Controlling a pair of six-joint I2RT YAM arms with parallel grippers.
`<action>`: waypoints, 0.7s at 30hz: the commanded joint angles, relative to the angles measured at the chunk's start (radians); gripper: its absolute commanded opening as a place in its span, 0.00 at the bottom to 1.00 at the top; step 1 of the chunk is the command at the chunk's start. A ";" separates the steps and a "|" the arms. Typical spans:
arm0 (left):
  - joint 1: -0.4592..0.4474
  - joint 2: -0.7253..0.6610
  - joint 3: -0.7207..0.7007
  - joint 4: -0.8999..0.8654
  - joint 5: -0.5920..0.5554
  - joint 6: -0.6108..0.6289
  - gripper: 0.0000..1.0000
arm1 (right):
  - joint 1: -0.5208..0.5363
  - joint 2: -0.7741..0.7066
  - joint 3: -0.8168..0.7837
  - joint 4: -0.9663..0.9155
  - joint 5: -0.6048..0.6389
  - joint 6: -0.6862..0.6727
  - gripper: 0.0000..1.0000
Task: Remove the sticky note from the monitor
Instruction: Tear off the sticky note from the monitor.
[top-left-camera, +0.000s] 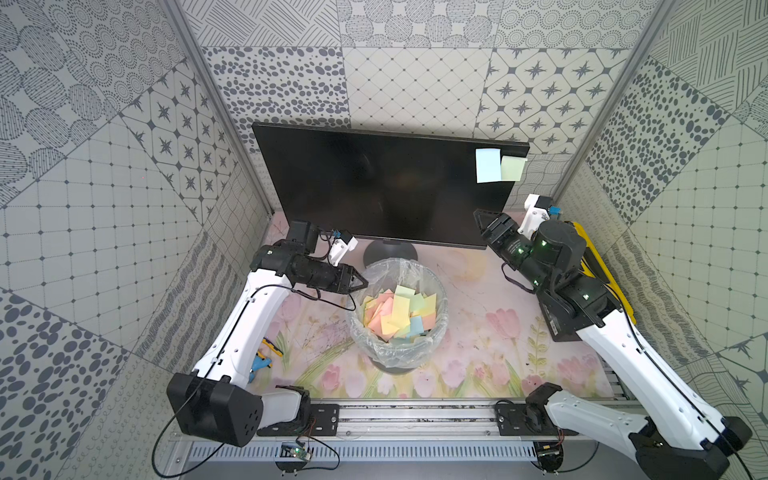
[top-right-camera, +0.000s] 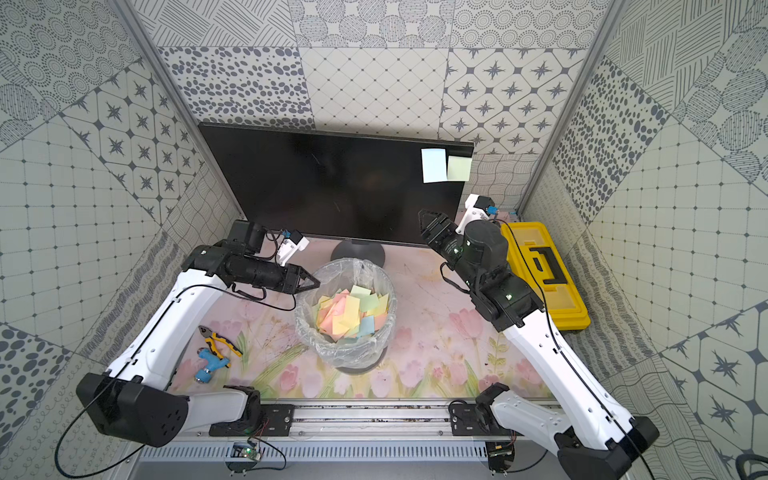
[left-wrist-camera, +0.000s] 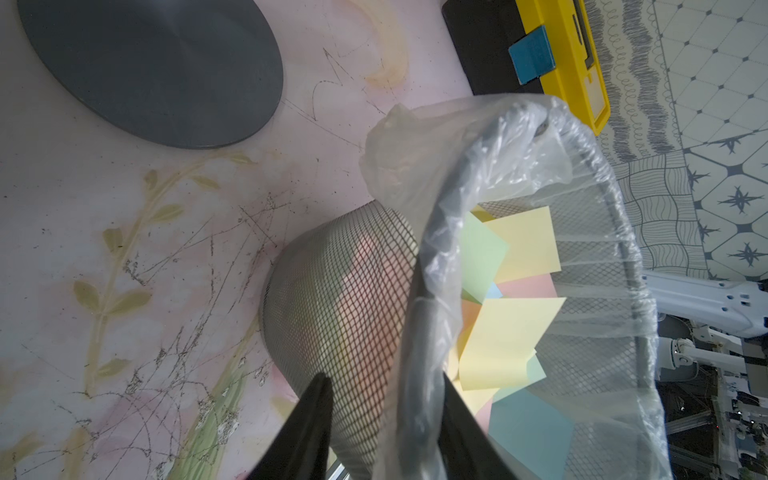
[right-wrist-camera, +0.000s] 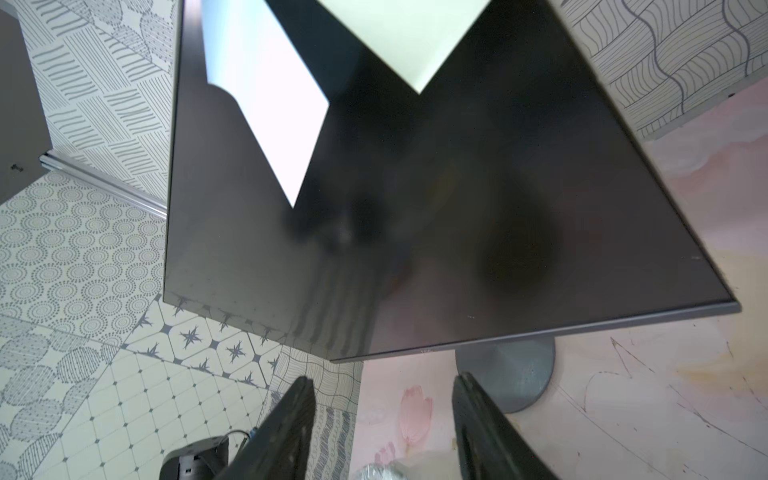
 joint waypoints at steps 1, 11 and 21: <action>0.002 -0.005 0.008 -0.020 0.008 0.016 0.42 | -0.032 0.028 0.045 0.144 -0.059 0.049 0.55; 0.002 -0.003 0.010 -0.018 0.010 0.014 0.42 | -0.068 0.114 0.124 0.231 -0.070 0.070 0.53; 0.001 0.001 0.013 -0.021 0.011 0.014 0.42 | -0.103 0.146 0.160 0.236 -0.058 0.086 0.52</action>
